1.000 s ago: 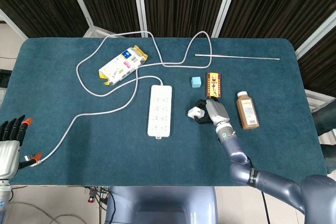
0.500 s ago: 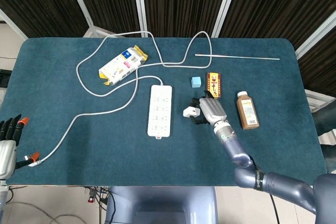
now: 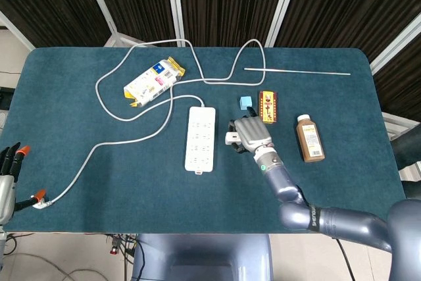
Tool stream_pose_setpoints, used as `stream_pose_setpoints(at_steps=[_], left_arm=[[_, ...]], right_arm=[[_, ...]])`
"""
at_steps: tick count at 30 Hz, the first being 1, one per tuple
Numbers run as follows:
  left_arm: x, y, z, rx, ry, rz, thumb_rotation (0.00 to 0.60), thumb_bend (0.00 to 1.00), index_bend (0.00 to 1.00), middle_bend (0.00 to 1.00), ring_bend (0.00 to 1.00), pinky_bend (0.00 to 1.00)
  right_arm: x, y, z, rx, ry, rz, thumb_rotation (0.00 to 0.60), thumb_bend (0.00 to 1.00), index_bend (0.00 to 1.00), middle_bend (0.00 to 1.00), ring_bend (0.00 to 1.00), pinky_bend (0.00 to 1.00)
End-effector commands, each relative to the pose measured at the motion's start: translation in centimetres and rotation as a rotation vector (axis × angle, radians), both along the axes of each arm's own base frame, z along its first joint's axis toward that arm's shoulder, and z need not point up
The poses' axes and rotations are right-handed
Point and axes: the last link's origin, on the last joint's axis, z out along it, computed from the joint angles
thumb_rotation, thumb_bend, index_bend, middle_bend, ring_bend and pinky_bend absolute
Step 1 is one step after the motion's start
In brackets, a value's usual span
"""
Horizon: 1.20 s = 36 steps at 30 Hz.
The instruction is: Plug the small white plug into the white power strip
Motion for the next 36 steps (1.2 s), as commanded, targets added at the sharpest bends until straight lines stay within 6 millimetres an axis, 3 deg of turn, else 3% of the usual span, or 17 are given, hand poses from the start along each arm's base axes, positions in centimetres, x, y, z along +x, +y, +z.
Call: stream_pose_setpoints(at_steps=[1, 16, 36], left_arm=[[-0.1, 0.0, 0.0, -0.001, 0.0, 0.003, 0.6, 0.13, 0.12, 0.0, 0.0, 0.0], [-0.3, 0.5, -0.3, -0.007, 0.007, 0.019, 0.6, 0.13, 0.12, 0.0, 0.0, 0.0], [-0.5, 1.0, -0.3, -0.004, 0.009, 0.036, 0.6, 0.13, 0.12, 0.0, 0.0, 0.0]], right_arm=[[3.2, -0.1, -0.7, -0.005, 0.032, 0.012, 0.6, 0.55, 0.63, 0.54, 0.35, 0.0], [7.0, -1.8, -3.1, -0.004, -0.005, -0.059, 0.6, 0.55, 0.63, 0.54, 0.35, 0.0], [7.0, -2.6, -5.8, 0.029, 0.007, -0.072, 0.6, 0.55, 0.63, 0.54, 0.35, 0.0]])
